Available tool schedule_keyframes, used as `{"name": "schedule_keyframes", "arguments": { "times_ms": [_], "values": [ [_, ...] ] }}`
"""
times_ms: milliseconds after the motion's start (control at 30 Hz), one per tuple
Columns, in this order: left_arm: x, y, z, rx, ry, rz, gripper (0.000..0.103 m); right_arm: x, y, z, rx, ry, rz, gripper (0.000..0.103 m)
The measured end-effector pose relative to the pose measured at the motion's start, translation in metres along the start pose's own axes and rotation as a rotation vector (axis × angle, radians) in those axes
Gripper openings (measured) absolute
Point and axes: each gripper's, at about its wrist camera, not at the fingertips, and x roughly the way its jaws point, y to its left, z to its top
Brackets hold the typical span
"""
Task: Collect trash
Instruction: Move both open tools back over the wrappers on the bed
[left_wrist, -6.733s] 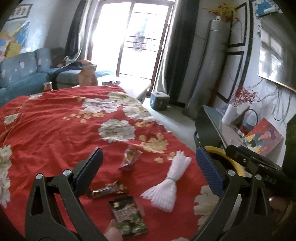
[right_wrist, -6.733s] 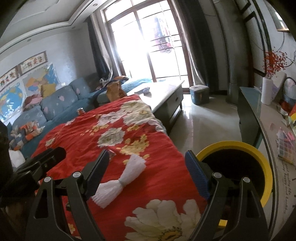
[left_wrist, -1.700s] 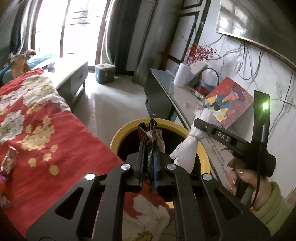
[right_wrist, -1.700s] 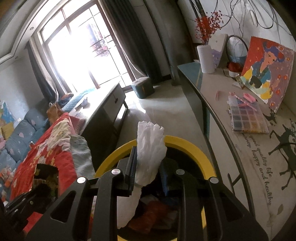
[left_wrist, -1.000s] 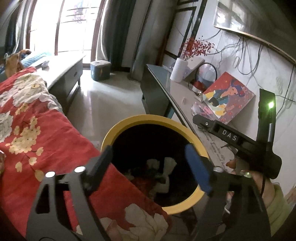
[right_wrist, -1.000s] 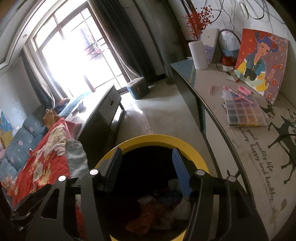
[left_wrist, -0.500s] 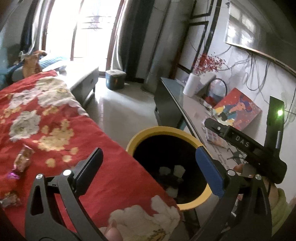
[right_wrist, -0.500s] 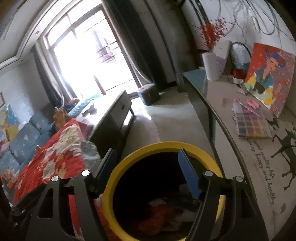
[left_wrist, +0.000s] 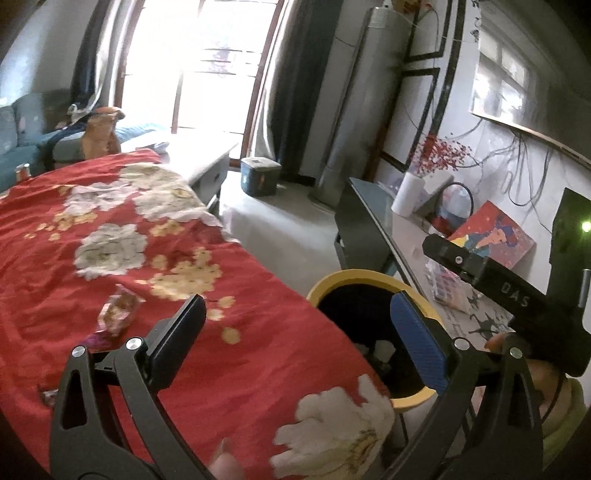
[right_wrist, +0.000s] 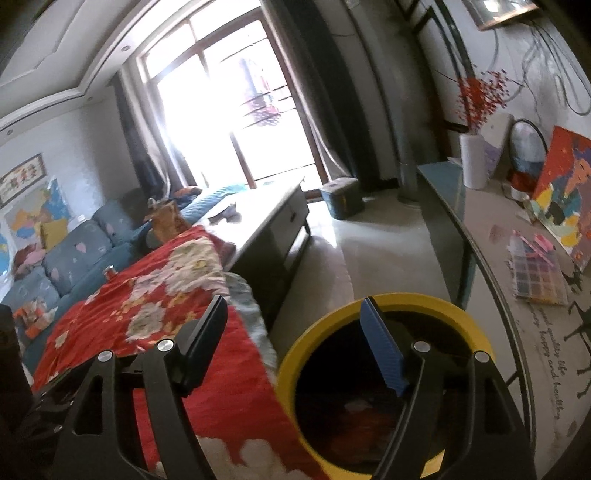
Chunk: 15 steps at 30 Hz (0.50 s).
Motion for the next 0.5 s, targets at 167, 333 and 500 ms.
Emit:
{"name": "schedule_keyframes", "arguments": {
  "times_ms": [167, 333, 500],
  "values": [
    [-0.017, 0.024, 0.0, -0.017, -0.02, 0.04, 0.092, 0.002, 0.027, -0.001, -0.041, 0.011, 0.039, 0.072],
    [-0.035, 0.047, -0.001, -0.026, -0.034, 0.086, 0.092, 0.009, 0.054, -0.002, -0.083, 0.032, 0.079, 0.072],
    [-0.049, 0.071, -0.004, -0.033, -0.037, 0.132, 0.092, 0.016, 0.075, -0.003, -0.111, 0.054, 0.118, 0.072]
  ]
}}
